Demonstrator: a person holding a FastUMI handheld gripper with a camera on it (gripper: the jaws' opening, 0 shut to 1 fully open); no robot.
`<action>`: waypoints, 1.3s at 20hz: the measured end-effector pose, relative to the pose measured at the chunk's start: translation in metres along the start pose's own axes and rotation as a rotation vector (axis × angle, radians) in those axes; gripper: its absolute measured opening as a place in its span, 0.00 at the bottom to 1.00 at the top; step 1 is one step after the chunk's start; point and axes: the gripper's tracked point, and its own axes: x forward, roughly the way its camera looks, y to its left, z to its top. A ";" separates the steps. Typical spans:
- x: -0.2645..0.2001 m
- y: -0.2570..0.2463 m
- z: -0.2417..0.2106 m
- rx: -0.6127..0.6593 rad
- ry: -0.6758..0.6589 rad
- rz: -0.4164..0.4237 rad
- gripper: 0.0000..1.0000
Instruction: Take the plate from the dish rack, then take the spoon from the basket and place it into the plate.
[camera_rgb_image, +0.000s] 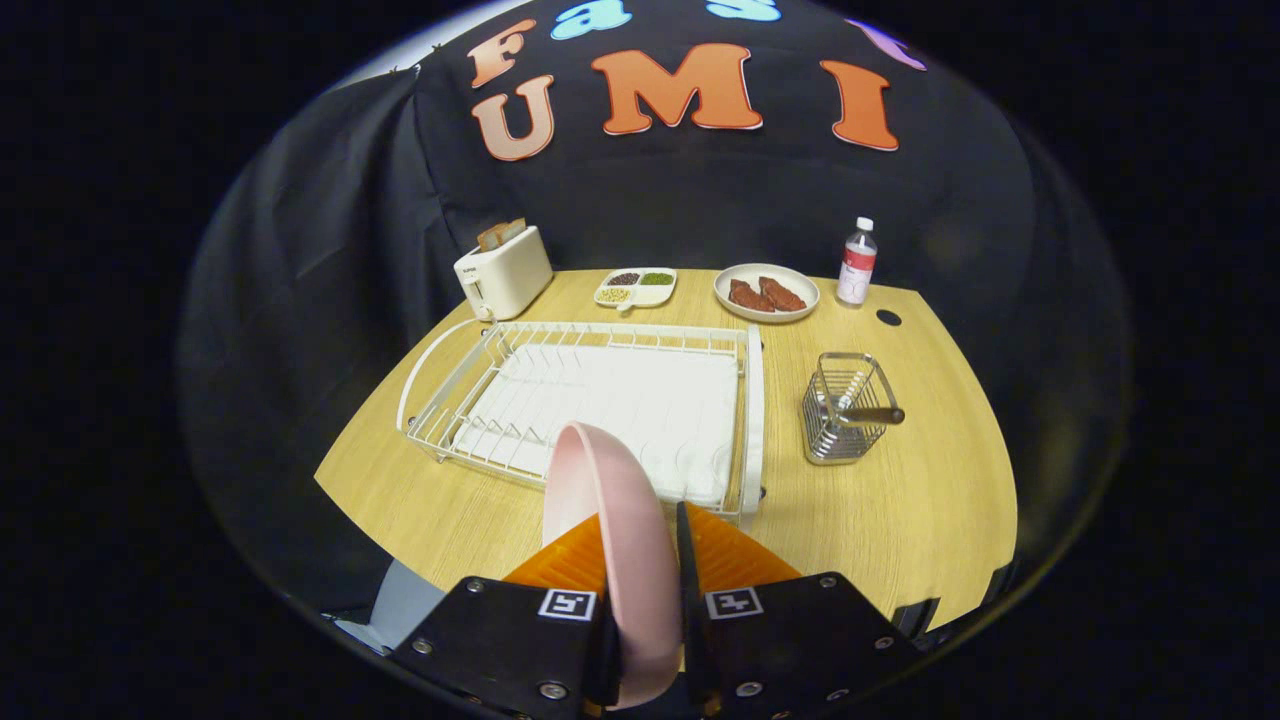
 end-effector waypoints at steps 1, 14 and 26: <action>0.001 -0.002 -0.008 0.013 0.005 0.011 0.26; 0.040 -0.030 -0.061 0.216 0.013 0.139 0.26; 0.058 -0.081 -0.047 0.271 -0.112 0.035 0.39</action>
